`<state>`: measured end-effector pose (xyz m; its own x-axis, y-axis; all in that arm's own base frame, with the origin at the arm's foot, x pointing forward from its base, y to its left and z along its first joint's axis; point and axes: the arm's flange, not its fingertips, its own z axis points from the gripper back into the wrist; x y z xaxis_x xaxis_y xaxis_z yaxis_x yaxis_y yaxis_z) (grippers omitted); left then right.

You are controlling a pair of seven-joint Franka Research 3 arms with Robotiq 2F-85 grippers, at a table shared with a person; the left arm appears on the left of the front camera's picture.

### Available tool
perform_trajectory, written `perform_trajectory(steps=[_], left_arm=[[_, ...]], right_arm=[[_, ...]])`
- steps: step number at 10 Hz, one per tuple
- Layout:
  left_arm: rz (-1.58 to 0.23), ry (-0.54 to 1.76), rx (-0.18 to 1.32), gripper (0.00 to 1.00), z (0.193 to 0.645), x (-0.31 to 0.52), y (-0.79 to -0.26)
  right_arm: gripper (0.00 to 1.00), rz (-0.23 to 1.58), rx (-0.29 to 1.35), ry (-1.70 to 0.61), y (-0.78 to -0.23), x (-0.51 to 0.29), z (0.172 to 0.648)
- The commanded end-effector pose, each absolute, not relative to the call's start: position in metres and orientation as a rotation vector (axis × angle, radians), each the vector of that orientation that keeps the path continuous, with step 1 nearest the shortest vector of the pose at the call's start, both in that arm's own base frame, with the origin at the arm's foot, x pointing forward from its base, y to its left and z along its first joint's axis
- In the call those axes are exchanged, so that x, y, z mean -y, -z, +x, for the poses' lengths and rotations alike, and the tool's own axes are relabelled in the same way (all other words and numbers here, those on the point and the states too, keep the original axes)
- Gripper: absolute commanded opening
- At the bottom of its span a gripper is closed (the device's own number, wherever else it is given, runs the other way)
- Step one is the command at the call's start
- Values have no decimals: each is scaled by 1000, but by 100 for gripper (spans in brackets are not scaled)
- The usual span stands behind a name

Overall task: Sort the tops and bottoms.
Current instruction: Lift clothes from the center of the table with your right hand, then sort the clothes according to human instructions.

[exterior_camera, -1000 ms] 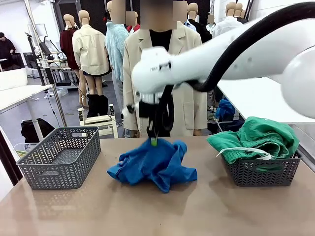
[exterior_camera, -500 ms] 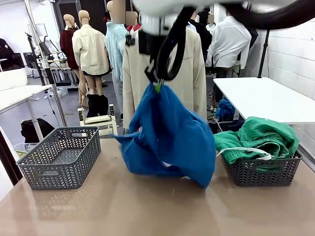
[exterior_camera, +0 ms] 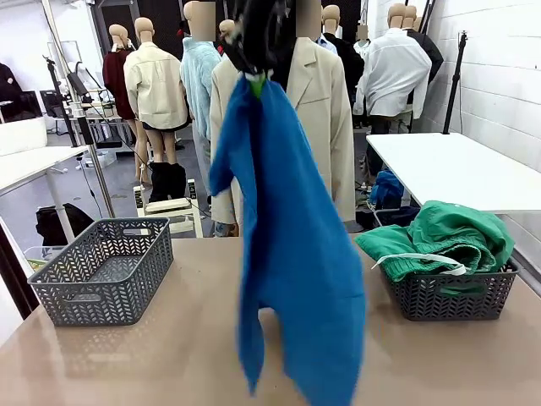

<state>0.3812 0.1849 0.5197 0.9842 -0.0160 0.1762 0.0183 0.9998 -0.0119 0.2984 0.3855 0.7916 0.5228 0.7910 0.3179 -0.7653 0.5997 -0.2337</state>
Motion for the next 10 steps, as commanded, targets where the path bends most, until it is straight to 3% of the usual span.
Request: perform_trajectory(steps=[1,10], left_arm=[[-7,20,169,100,382,-188,-522],[-7,20,169,100,382,-188,-522]], right_arm=[[0,-102,492,-857,-812,-385,276],[0,-63,459,-903,-809,-384,279]])
